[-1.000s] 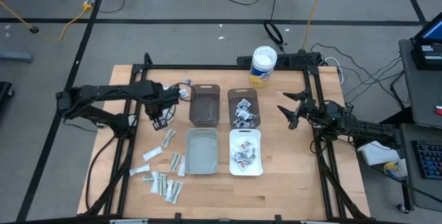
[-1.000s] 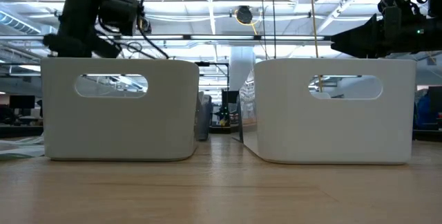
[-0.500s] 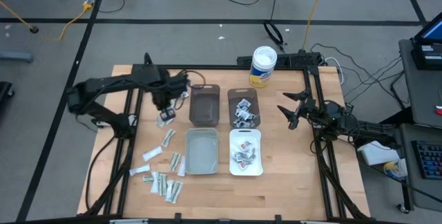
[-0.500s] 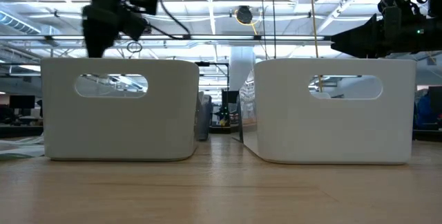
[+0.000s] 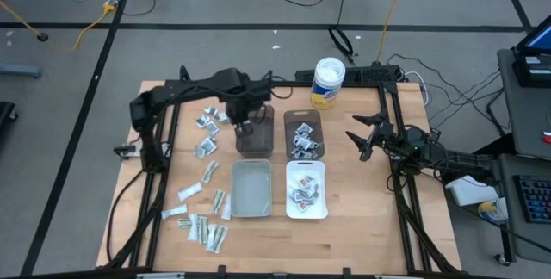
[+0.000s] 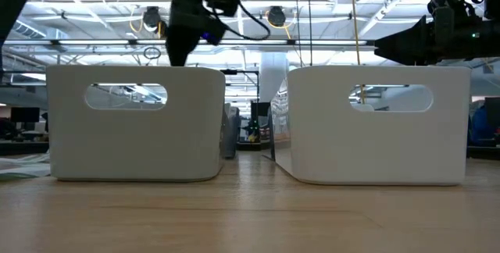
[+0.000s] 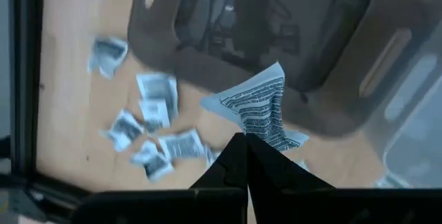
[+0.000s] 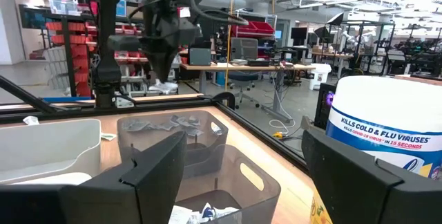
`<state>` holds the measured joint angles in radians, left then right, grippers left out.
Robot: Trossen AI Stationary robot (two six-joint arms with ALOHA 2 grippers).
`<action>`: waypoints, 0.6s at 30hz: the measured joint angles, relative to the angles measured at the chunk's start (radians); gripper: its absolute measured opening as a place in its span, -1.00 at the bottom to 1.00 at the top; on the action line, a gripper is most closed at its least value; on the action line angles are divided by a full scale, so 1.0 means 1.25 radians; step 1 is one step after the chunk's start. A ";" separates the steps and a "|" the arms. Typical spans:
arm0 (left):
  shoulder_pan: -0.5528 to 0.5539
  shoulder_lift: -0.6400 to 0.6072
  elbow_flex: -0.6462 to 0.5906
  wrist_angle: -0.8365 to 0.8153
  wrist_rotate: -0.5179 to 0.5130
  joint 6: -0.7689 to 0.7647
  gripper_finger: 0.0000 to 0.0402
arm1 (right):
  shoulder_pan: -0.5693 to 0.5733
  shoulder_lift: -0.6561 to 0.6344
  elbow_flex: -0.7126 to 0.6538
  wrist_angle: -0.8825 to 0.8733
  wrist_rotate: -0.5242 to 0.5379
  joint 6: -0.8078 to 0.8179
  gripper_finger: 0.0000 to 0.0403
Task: Pick & Place First Aid Supplies
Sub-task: Put the gray pad into the left black bin
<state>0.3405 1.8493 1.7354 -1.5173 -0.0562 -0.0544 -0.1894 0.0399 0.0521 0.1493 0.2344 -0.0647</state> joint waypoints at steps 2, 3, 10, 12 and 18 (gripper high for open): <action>-0.008 0.028 0.000 0.015 0.008 0.001 -1.00 | 0.000 0.000 0.000 0.000 0.000 0.000 0.42; -0.011 0.043 -0.002 0.019 0.012 0.001 -1.00 | 0.000 0.000 0.000 0.000 0.000 0.000 0.42; -0.023 0.109 -0.002 0.088 0.017 0.016 -1.00 | 0.000 0.000 0.000 0.000 0.000 0.000 0.40; -0.025 0.129 -0.004 0.104 0.021 0.017 -1.00 | 0.000 0.000 0.000 0.000 0.000 0.000 0.41; -0.031 0.175 -0.047 0.169 0.021 0.019 -1.00 | 0.000 0.000 0.000 0.000 0.000 0.000 0.42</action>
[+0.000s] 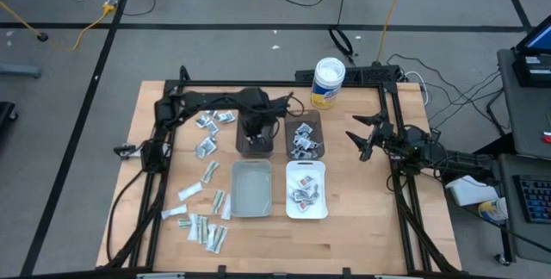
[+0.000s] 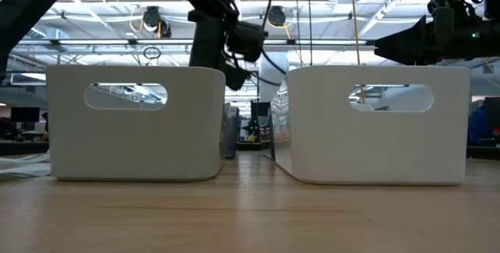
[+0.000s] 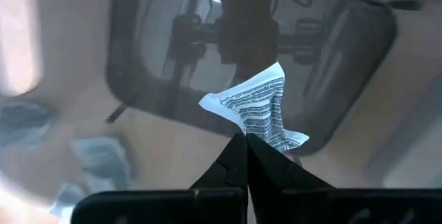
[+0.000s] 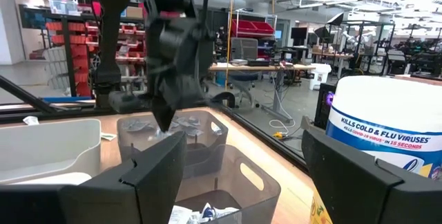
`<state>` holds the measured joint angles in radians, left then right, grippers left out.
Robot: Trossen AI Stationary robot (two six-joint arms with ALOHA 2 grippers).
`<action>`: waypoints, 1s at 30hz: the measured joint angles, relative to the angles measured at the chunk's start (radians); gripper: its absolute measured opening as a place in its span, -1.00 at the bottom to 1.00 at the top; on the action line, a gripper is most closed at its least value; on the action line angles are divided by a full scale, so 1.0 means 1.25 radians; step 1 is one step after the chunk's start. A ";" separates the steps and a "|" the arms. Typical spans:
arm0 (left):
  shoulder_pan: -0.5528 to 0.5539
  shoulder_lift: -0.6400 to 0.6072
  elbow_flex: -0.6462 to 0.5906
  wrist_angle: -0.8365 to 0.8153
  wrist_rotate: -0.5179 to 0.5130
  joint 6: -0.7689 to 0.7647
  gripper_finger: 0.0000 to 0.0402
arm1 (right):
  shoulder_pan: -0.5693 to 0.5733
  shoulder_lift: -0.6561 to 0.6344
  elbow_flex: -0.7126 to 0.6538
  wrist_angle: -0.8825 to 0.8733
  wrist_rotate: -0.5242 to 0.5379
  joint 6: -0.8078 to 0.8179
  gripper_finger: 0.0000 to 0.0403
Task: Pick & Place First Aid Supplies
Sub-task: Put the gray pad into the left black bin
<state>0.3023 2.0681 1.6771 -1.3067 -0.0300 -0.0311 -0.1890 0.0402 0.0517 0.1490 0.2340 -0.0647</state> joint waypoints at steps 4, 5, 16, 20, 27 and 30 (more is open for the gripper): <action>-0.004 0.008 -0.019 0.022 0.002 0.000 -0.99 | 0.000 0.000 0.000 0.000 0.000 0.000 0.40; -0.004 0.006 -0.019 0.024 0.002 0.000 -0.96 | 0.000 0.000 0.000 0.000 0.000 0.000 0.40; -0.004 0.006 -0.019 0.044 0.010 0.019 -0.10 | 0.000 0.000 0.000 0.000 0.000 0.000 0.40; -0.004 0.006 -0.019 0.042 0.010 0.021 0.23 | 0.000 0.000 0.000 0.000 0.000 0.000 0.42; 0.012 -0.074 -0.014 0.019 0.030 0.005 0.52 | 0.000 0.000 0.000 0.001 0.000 0.000 0.40; 0.024 -0.121 -0.014 0.019 0.028 -0.005 0.55 | 0.000 0.000 0.000 0.000 0.000 0.000 0.40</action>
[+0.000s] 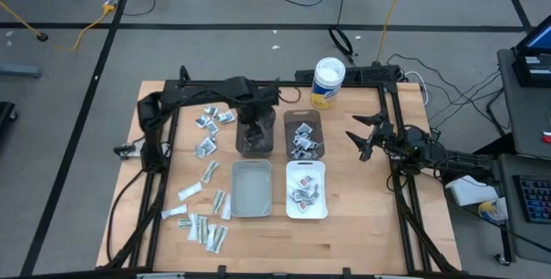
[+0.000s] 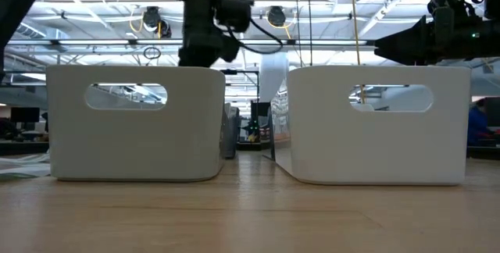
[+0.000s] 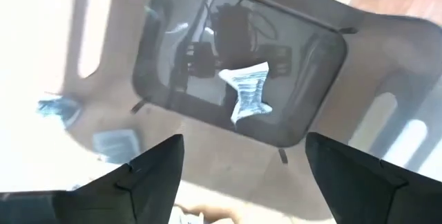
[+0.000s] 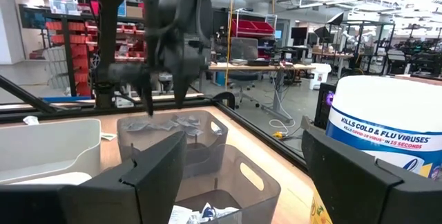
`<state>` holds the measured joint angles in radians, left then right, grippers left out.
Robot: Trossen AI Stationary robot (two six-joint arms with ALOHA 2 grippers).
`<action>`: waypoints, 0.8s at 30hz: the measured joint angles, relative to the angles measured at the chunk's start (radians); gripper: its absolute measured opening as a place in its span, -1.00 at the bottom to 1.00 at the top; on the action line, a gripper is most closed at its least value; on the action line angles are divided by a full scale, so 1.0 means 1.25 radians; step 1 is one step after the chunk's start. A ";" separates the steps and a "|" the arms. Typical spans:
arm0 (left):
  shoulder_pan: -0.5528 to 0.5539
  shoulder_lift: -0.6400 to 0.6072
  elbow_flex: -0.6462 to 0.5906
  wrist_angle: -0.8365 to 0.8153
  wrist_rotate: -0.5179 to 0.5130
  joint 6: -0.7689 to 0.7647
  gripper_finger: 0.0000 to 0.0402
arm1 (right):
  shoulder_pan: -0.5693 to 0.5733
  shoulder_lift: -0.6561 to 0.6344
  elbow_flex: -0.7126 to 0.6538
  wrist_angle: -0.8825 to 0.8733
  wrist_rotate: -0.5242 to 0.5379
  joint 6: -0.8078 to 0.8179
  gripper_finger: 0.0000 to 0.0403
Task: Pick & Place First Aid Supplies
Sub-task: Put the gray pad into the left black bin
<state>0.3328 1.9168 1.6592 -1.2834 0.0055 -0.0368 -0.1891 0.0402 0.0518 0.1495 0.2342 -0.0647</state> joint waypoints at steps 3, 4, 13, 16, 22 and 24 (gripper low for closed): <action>0.010 -0.037 0.000 -0.030 0.001 -0.017 0.55 | 0.000 0.000 0.000 0.000 0.000 0.000 0.41; 0.012 -0.046 0.000 -0.047 0.002 -0.021 0.55 | 0.000 0.000 0.000 0.000 0.000 0.000 0.41; 0.013 -0.115 -0.114 -0.040 0.036 -0.045 0.56 | 0.000 0.000 0.000 0.000 0.000 0.000 0.41; 0.010 -0.166 -0.202 -0.012 0.053 -0.074 0.56 | 0.000 0.000 0.000 0.000 0.000 0.000 0.42; 0.008 -0.255 -0.325 0.015 0.052 -0.118 0.56 | 0.000 0.000 0.000 0.000 0.000 0.000 0.40; 0.013 -0.290 -0.362 0.015 0.055 -0.138 0.56 | 0.000 0.000 0.000 0.000 0.000 0.000 0.40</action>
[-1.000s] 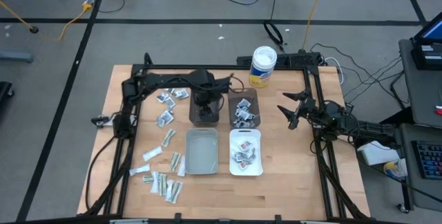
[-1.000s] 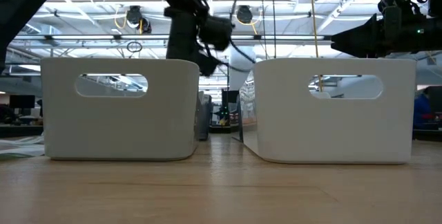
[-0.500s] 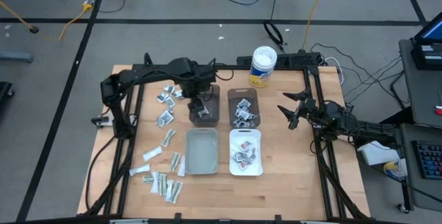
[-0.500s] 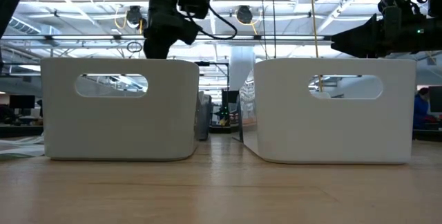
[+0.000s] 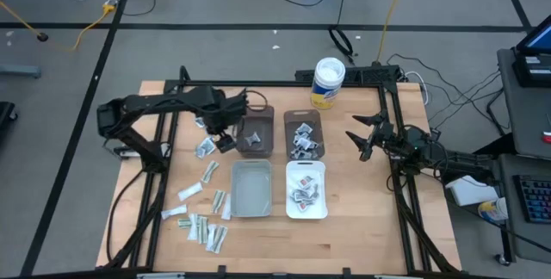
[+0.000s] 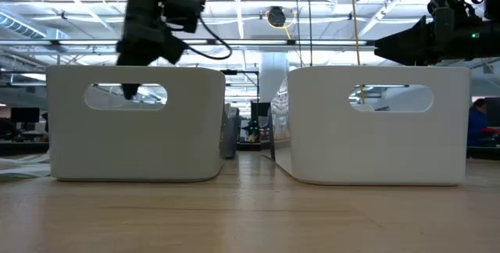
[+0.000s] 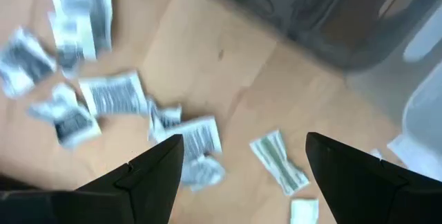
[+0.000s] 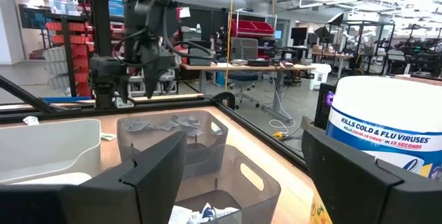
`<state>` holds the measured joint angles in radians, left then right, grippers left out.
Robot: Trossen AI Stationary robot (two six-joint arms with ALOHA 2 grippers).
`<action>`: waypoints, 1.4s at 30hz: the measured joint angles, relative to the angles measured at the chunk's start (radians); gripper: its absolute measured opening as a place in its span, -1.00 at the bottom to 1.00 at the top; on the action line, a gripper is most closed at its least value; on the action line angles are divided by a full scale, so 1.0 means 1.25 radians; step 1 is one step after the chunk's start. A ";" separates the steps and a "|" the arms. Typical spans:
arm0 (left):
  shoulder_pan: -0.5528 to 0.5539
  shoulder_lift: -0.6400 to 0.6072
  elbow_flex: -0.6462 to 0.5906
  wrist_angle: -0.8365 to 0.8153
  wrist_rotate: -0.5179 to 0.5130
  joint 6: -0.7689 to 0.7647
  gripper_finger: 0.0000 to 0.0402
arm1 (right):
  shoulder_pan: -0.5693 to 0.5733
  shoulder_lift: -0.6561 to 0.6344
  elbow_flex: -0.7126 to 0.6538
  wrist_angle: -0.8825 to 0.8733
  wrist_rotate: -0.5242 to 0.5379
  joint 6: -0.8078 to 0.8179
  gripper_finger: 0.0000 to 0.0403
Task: Pick & Place First Aid Supplies
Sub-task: Put the gray pad into the left black bin
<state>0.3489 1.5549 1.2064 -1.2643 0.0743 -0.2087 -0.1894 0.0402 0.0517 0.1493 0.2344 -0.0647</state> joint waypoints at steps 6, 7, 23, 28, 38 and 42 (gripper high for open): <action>0.009 -0.099 -0.119 0.002 0.008 -0.113 0.56 | 0.000 0.000 0.000 0.000 0.000 0.000 0.41; 0.011 -0.115 -0.139 0.002 0.011 -0.139 0.56 | 0.000 0.000 0.000 0.000 0.000 0.000 0.40; 0.054 -0.282 -0.322 0.014 0.066 -0.395 0.56 | 0.000 0.000 0.000 0.000 0.000 0.000 0.41; 0.072 -0.276 -0.338 0.076 0.052 -0.393 0.56 | 0.000 0.000 0.000 0.000 0.000 0.000 0.40; 0.092 -0.191 -0.421 0.192 0.037 -0.396 0.56 | 0.000 0.000 0.000 0.000 0.000 0.000 0.39; 0.092 -0.164 -0.452 0.245 0.021 -0.406 0.56 | 0.000 0.000 0.000 0.000 0.000 0.000 0.38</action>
<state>0.4644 1.3500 0.6417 -0.9585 0.1009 -0.7168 -0.1890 0.0401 0.0517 0.1493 0.2341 -0.0647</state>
